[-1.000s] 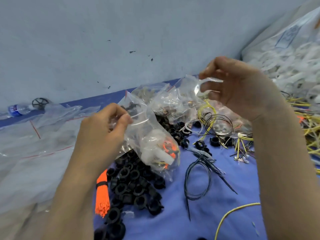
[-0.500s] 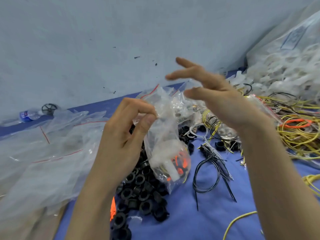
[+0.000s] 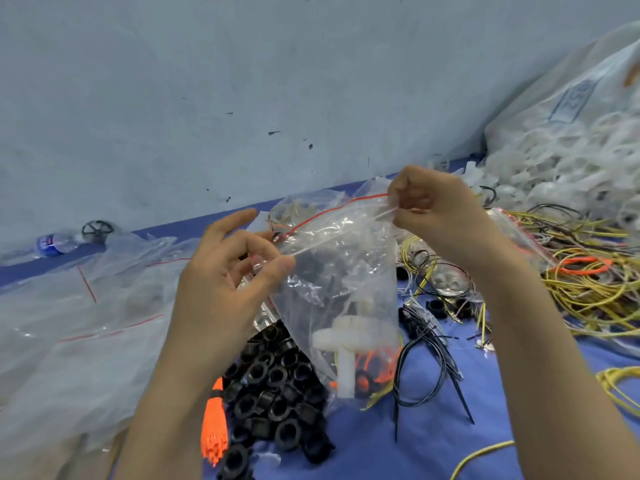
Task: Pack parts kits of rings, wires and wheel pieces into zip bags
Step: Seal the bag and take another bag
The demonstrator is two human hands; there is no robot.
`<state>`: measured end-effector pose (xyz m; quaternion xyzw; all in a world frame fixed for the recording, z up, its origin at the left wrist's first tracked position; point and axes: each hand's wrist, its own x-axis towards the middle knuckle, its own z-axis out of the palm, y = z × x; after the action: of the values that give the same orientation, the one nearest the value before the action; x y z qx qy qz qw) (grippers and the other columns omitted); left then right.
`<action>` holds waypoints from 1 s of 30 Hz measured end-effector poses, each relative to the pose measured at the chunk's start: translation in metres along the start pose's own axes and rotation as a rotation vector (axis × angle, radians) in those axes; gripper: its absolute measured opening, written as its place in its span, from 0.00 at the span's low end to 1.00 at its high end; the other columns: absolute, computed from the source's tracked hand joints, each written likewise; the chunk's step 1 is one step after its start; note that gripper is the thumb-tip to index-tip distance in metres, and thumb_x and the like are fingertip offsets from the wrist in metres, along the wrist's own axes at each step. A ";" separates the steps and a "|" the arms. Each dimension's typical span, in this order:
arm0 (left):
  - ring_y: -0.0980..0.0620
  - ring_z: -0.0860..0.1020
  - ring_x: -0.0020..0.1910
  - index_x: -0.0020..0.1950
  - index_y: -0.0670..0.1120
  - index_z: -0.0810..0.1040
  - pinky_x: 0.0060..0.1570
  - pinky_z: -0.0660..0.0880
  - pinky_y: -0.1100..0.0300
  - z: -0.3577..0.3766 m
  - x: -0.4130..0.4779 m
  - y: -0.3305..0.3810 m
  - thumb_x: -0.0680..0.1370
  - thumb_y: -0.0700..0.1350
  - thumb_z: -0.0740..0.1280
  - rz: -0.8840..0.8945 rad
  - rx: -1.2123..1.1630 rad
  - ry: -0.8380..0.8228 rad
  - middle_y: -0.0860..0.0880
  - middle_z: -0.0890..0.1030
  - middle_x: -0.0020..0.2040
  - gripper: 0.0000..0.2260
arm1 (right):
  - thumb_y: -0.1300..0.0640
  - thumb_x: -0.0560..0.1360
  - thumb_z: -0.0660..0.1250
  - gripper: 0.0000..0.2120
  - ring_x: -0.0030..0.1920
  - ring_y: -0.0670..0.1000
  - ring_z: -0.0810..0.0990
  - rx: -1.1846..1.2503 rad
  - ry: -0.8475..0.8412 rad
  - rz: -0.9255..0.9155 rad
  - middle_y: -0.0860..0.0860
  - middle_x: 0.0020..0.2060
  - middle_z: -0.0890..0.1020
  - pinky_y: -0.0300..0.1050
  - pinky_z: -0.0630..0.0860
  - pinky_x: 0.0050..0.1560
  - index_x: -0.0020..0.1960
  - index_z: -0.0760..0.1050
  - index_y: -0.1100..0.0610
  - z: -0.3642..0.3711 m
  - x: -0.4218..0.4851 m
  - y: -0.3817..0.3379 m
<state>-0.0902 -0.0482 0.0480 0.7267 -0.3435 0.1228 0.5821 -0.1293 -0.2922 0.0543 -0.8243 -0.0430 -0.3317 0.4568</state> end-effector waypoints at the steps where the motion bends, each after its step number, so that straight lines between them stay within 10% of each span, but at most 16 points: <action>1: 0.60 0.80 0.52 0.35 0.54 0.80 0.47 0.73 0.72 -0.002 0.000 -0.002 0.72 0.43 0.73 -0.018 0.019 0.009 0.56 0.80 0.51 0.08 | 0.74 0.68 0.67 0.13 0.32 0.36 0.77 0.002 0.005 -0.002 0.44 0.32 0.79 0.30 0.72 0.40 0.38 0.73 0.57 -0.003 -0.001 -0.001; 4: 0.57 0.77 0.35 0.39 0.54 0.80 0.40 0.74 0.61 -0.004 -0.001 -0.001 0.74 0.42 0.71 -0.023 0.077 0.001 0.52 0.81 0.36 0.07 | 0.76 0.67 0.65 0.10 0.32 0.35 0.78 0.001 0.009 -0.012 0.47 0.32 0.80 0.29 0.72 0.39 0.38 0.75 0.62 -0.011 -0.003 -0.009; 20: 0.59 0.79 0.35 0.60 0.66 0.76 0.45 0.75 0.71 0.000 -0.003 0.005 0.73 0.37 0.72 0.089 0.034 0.034 0.52 0.79 0.35 0.26 | 0.67 0.69 0.72 0.13 0.37 0.44 0.80 0.040 0.089 0.031 0.46 0.32 0.82 0.44 0.75 0.50 0.39 0.73 0.51 -0.034 -0.012 -0.021; 26: 0.61 0.81 0.41 0.65 0.66 0.73 0.46 0.73 0.75 0.016 -0.006 0.014 0.73 0.42 0.71 0.189 0.135 -0.023 0.57 0.81 0.41 0.26 | 0.59 0.68 0.75 0.04 0.43 0.45 0.83 -0.058 -0.324 -0.070 0.49 0.37 0.85 0.45 0.77 0.53 0.42 0.82 0.52 0.008 -0.018 -0.069; 30: 0.61 0.80 0.41 0.65 0.66 0.71 0.46 0.74 0.74 0.018 -0.006 0.014 0.73 0.45 0.69 0.206 0.172 -0.019 0.61 0.80 0.42 0.25 | 0.57 0.70 0.72 0.04 0.41 0.47 0.81 -0.180 -0.316 -0.080 0.46 0.38 0.82 0.47 0.76 0.51 0.45 0.81 0.50 0.017 -0.015 -0.070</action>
<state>-0.1072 -0.0640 0.0500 0.7359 -0.4102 0.2039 0.4986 -0.1583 -0.2354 0.0901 -0.9013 -0.1170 -0.2187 0.3551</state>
